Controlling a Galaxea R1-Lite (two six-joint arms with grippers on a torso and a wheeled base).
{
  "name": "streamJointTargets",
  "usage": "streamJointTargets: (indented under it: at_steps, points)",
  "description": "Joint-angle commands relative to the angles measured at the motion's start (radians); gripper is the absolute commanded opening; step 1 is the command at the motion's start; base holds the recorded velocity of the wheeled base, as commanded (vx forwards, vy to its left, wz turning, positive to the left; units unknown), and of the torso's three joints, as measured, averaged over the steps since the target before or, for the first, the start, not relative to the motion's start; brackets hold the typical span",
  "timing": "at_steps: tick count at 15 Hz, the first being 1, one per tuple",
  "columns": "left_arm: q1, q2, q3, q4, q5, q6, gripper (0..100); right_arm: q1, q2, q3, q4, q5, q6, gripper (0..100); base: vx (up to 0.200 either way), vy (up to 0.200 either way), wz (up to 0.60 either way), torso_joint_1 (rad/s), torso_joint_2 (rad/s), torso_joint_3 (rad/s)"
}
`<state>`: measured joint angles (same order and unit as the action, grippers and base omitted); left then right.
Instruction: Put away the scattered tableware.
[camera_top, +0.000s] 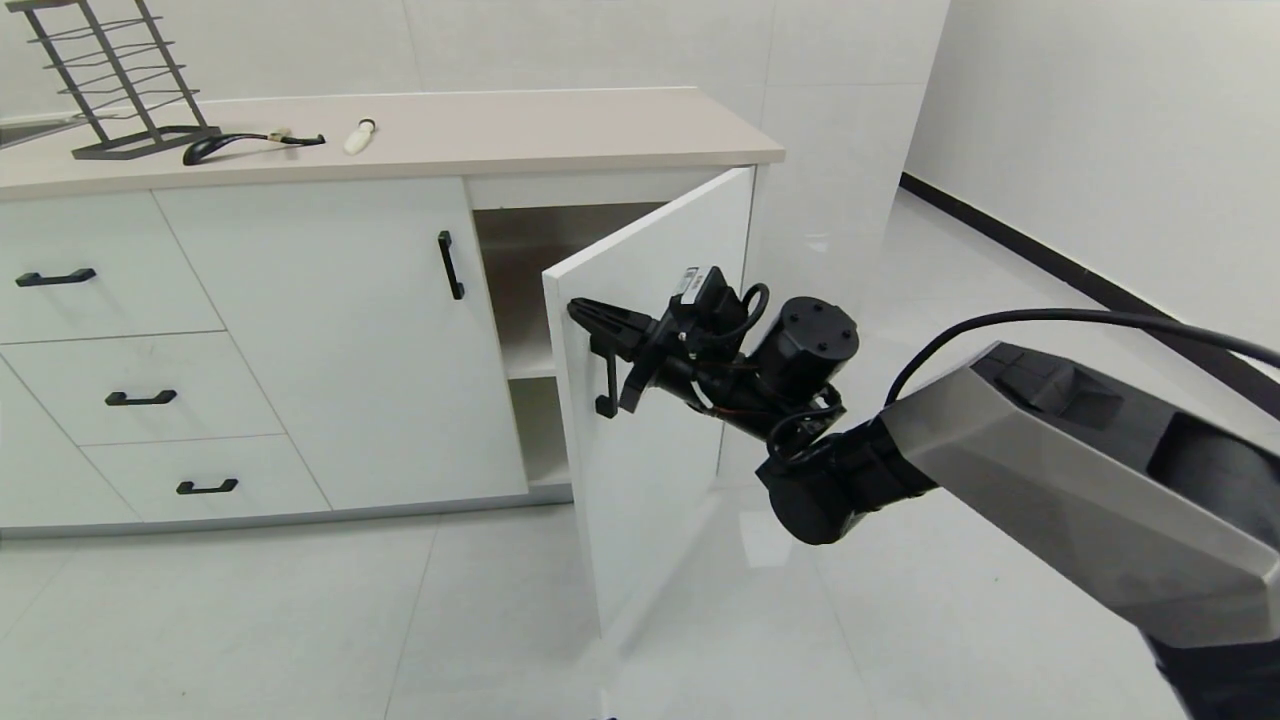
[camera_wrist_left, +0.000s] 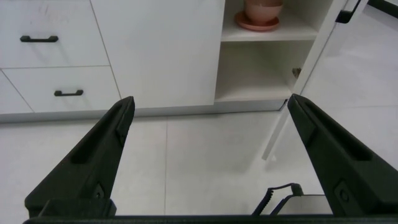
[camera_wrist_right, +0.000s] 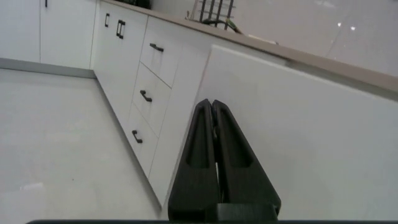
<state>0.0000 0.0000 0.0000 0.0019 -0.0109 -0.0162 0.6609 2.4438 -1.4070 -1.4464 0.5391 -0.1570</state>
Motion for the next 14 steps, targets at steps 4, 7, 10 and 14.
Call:
streamJointTargets:
  at_steps: [4,7,10,14]
  points:
    - [0.0,0.0,0.0,0.0,0.0,-0.001,100,0.006,0.093,-0.142,0.0,-0.004,0.001,0,0.0,0.0,0.0,0.0,0.0,0.0]
    - [0.0,0.0,0.0,0.0,0.0,-0.001,100,0.006,0.08,-0.136,0.0,-0.002,0.016,0,0.0,0.0,0.0,0.0,0.0,0.0]
    - [0.0,0.0,0.0,0.0,0.0,-0.002,100,0.008,-0.003,-0.049,-0.006,0.004,0.024,0,0.0,0.0,0.0,0.0,0.0,0.0]
    - [0.0,0.0,0.0,0.0,0.002,-0.002,100,0.02,-0.204,0.221,-0.016,0.013,0.01,0,0.0,0.0,0.0,0.0,0.0,0.0]
